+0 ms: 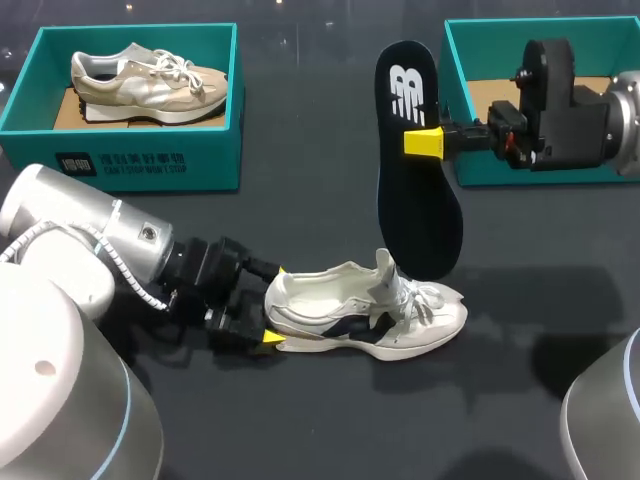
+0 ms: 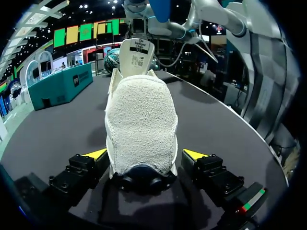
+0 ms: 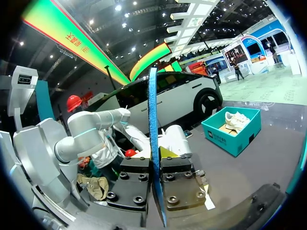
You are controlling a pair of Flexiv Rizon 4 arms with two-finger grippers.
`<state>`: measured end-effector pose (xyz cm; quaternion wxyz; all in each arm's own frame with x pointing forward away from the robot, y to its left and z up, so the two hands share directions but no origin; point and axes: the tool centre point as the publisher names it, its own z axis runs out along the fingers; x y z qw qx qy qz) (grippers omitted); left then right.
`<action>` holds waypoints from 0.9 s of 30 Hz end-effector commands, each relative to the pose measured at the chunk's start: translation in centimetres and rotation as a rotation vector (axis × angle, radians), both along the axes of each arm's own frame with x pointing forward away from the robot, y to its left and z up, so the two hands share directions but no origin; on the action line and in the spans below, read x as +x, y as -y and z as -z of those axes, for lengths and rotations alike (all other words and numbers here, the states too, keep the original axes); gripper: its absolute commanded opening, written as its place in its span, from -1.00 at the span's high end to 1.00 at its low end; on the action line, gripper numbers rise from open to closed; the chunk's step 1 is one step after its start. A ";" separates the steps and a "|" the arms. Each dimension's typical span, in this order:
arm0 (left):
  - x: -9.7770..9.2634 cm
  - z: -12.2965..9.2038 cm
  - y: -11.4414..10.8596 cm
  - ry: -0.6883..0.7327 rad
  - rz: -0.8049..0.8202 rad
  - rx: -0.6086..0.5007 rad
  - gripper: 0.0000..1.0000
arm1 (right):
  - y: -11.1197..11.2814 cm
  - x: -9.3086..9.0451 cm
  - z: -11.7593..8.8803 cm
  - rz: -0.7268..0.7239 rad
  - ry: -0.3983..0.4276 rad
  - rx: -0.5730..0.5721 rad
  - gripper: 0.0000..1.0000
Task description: Take the shoe out of the shoebox, open the shoe tongue, remove and reinsert the insole, then place the shoe into the shoebox
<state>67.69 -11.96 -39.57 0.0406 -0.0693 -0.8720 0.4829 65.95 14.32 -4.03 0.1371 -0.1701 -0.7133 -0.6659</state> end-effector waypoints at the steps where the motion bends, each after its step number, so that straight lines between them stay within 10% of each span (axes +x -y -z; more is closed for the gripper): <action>1: -0.1 0.0 0.0 0.001 -0.001 0.001 -1.00 | -0.1 0.0 0.1 0.000 0.000 0.000 1.00; 15: 0.0 -3.0 -3.3 0.041 -0.134 0.465 -1.00 | -0.1 0.0 0.1 0.000 0.000 0.000 1.00; 27: 0.0 -3.0 -3.3 0.041 -0.134 0.465 -1.00 | -0.1 0.0 0.1 0.000 0.000 0.000 1.00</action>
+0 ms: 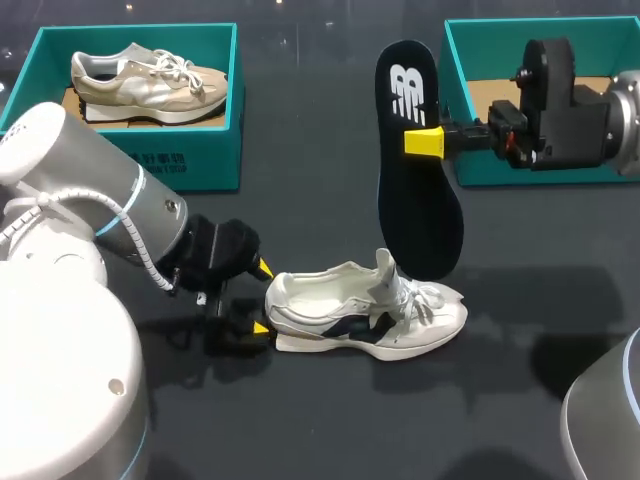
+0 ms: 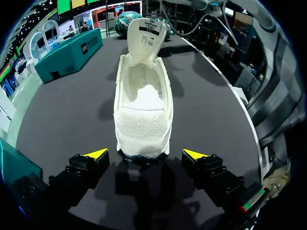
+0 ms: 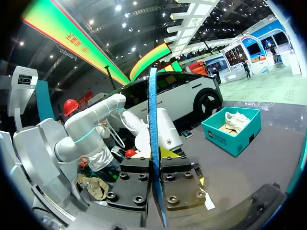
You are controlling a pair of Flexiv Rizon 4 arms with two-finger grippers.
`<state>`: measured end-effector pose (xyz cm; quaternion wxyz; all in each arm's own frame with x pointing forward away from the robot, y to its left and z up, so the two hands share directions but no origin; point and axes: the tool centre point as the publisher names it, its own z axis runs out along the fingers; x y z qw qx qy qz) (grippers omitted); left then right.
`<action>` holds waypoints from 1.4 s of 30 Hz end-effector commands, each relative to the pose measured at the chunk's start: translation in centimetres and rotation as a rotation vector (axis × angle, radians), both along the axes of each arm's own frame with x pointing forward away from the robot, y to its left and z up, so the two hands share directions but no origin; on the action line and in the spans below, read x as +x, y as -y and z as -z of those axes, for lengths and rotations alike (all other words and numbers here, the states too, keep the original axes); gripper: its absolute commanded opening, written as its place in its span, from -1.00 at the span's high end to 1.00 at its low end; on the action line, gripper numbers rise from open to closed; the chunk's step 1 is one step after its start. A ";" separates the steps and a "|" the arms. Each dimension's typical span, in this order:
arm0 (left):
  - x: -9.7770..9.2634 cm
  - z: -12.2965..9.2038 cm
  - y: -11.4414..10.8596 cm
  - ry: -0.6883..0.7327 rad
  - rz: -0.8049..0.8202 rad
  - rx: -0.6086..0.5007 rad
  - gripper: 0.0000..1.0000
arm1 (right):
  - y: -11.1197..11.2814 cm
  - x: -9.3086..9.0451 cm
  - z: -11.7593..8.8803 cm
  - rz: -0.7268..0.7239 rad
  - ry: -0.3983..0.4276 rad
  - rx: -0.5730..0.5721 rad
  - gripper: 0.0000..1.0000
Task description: Take the shoe out of the shoebox, open the shoe tongue, remove and reinsert the insole, then place the shoe into the shoebox
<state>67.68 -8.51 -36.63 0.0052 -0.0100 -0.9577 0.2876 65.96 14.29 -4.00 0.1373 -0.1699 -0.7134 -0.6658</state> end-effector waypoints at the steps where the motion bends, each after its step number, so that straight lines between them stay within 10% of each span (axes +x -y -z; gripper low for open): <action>1: 0.5 -0.6 0.4 -0.012 -0.004 0.075 -1.00 | -0.2 0.0 0.1 0.001 0.000 0.000 1.00; 10: 0.4 -3.9 2.0 0.041 0.044 0.296 -1.00 | -0.2 0.0 0.1 0.001 0.000 0.000 1.00; 33: 0.8 -3.3 2.7 0.022 0.066 0.338 -1.00 | -0.2 0.0 0.1 0.001 0.000 0.000 1.00; 42: 0.6 -6.2 4.1 0.064 0.062 0.340 -1.00 | -0.2 0.0 0.1 0.001 0.000 0.000 1.00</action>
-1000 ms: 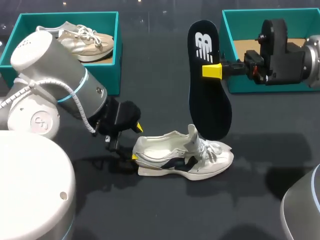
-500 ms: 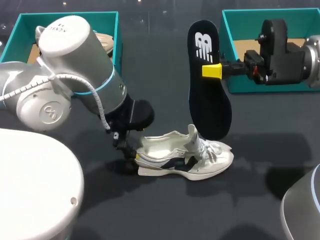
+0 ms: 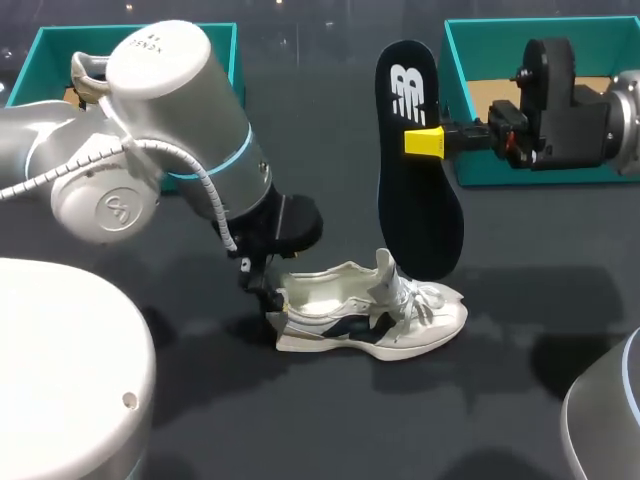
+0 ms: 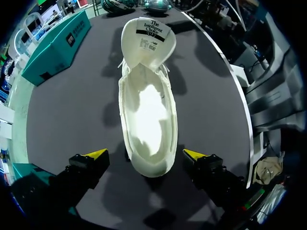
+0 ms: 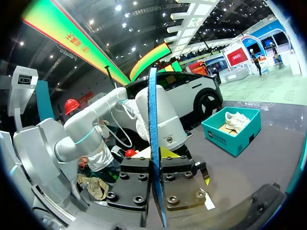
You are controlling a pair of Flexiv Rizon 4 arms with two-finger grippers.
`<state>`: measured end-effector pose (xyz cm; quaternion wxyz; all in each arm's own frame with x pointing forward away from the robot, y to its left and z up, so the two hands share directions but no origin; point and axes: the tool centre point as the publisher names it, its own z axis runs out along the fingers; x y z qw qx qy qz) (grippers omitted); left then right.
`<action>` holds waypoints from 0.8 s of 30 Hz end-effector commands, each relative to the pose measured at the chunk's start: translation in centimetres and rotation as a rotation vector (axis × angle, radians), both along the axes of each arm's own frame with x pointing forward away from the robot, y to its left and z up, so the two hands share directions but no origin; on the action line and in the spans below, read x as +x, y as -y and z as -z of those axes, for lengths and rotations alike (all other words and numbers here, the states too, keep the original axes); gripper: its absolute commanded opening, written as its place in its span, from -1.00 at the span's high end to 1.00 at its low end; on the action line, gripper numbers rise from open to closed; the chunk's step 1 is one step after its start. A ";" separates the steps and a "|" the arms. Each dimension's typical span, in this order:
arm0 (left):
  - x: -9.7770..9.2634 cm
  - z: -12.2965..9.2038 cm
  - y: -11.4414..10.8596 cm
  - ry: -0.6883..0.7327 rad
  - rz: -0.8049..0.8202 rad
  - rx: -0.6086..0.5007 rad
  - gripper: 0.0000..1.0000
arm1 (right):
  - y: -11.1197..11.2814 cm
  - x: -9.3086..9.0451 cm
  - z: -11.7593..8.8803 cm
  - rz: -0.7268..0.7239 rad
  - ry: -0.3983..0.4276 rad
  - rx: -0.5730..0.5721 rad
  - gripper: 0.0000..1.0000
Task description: Take the shoe out of the shoebox, open the shoe tongue, remove and reinsert the insole, then place the shoe into the shoebox
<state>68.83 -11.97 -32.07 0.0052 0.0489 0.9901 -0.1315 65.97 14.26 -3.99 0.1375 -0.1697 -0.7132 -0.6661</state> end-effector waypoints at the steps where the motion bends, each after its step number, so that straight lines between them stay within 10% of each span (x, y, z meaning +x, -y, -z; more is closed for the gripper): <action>1: -0.4 -1.9 1.2 0.026 0.000 0.023 -1.00 | -0.2 0.0 0.1 0.001 0.000 -0.001 1.00; 21: 1.8 0.5 6.4 0.007 -0.014 0.051 -1.00 | -0.2 0.0 0.1 0.001 0.000 -0.001 1.00; 24: 2.1 1.1 7.2 0.014 -0.024 0.056 -0.51 | -0.2 0.0 0.1 0.001 0.000 -0.001 1.00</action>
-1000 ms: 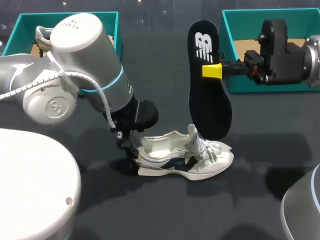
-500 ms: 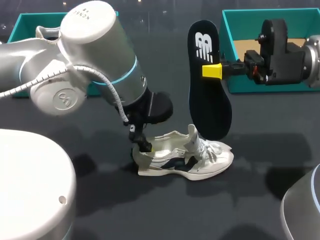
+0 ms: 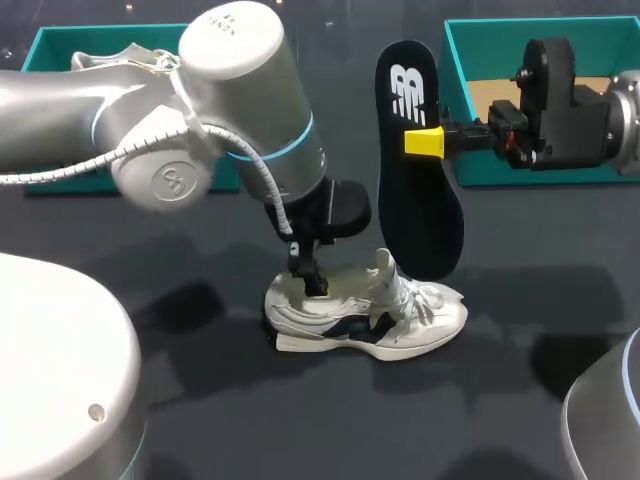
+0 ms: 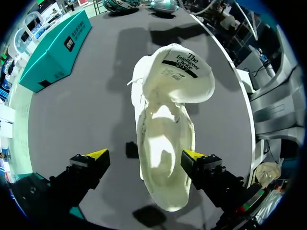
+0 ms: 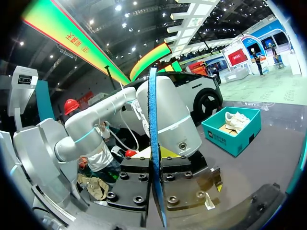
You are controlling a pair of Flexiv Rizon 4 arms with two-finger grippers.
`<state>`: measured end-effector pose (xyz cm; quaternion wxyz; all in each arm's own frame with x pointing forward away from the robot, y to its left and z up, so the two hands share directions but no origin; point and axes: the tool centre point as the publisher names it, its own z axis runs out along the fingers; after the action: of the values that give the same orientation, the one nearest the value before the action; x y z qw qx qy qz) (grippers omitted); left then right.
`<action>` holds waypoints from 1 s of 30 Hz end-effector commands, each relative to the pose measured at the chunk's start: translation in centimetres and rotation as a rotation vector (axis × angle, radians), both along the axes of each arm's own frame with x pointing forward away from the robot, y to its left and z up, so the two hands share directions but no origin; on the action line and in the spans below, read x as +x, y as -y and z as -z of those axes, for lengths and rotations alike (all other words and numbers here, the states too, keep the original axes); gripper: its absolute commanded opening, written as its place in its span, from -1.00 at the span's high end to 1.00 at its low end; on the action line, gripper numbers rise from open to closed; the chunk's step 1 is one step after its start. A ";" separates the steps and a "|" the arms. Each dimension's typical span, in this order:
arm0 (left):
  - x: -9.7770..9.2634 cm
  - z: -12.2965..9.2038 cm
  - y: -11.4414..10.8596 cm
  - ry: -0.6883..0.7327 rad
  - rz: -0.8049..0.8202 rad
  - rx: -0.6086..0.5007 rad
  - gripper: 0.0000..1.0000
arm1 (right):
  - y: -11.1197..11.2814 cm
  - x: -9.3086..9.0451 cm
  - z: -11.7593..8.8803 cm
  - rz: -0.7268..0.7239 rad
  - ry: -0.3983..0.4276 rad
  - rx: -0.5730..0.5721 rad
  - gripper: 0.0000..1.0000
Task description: Take the shoe out of the shoebox, open the shoe tongue, remove and reinsert the insole, then place the shoe into the shoebox
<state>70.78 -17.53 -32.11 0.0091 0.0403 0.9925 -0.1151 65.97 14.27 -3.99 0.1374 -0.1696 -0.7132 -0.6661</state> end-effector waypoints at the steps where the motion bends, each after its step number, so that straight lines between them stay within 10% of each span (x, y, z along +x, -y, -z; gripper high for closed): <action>1: 0.3 1.2 1.8 0.013 -0.012 0.026 -0.47 | -0.2 0.0 0.1 0.001 -0.001 -0.001 1.00; 30: 0.6 5.4 2.4 -0.051 -0.033 0.081 -0.23 | -0.2 0.0 0.1 0.001 -0.001 -0.001 1.00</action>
<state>71.43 -19.52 -37.40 -0.0155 0.0200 0.9966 -0.0787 65.97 14.26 -3.99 0.1374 -0.1696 -0.7132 -0.6661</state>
